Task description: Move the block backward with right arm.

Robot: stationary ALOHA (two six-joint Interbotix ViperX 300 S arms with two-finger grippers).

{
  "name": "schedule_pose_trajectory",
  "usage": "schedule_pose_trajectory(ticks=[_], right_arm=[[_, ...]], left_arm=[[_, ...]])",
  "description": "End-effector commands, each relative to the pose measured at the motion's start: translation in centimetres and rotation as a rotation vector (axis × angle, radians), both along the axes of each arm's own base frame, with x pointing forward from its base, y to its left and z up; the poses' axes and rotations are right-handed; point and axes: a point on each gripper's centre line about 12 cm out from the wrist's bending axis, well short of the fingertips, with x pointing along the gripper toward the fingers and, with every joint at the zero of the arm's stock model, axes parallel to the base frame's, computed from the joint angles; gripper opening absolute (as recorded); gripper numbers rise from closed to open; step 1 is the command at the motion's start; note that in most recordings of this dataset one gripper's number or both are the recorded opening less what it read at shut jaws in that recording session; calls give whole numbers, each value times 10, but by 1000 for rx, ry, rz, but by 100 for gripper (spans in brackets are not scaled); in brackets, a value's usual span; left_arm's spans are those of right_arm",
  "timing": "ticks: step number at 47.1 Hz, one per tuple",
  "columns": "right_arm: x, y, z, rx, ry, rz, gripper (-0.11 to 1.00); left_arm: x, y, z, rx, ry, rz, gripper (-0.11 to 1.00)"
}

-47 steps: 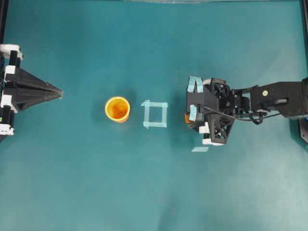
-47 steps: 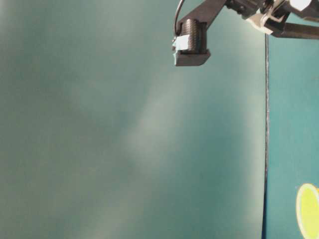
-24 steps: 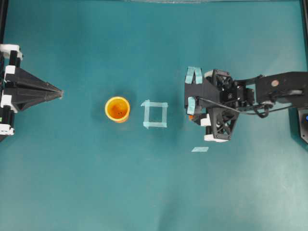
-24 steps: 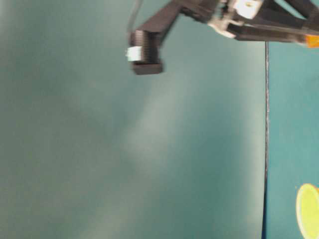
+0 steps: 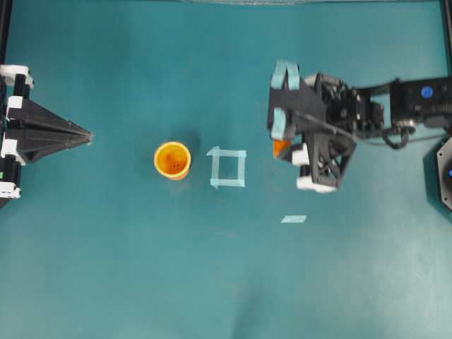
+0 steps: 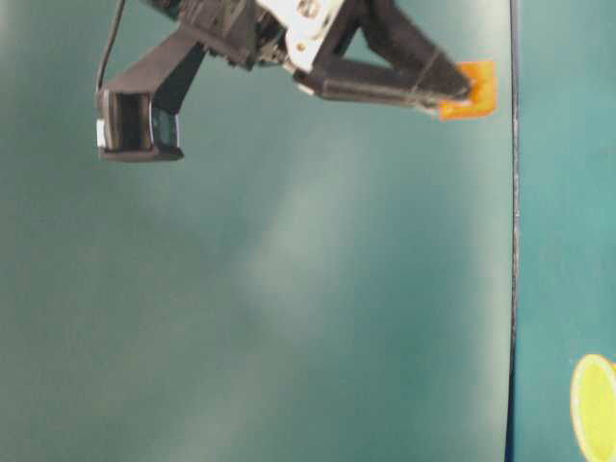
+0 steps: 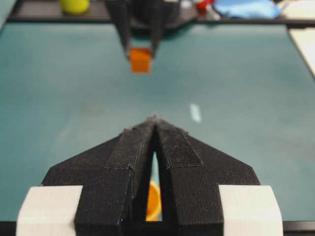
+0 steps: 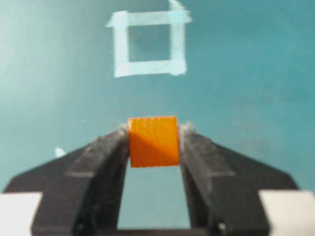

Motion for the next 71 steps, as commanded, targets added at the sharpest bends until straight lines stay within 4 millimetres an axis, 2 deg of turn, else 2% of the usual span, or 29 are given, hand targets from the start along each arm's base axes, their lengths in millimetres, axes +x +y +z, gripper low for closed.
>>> schedule_pose_trajectory(ticks=[1,37,57,71], right_arm=[[4,-14,16,-3,-32,-37,40],[-27,-163,33,-68,-72,-421,40],[-17,-211,40,-128,-76,-485,40],[-17,-227,39,-132,-78,-517,40]], left_arm=[[3,0,12,0,-29,0,0],[3,0,13,0,-18,0,0],[3,0,13,0,-20,0,0],[3,0,13,0,-12,0,0]])
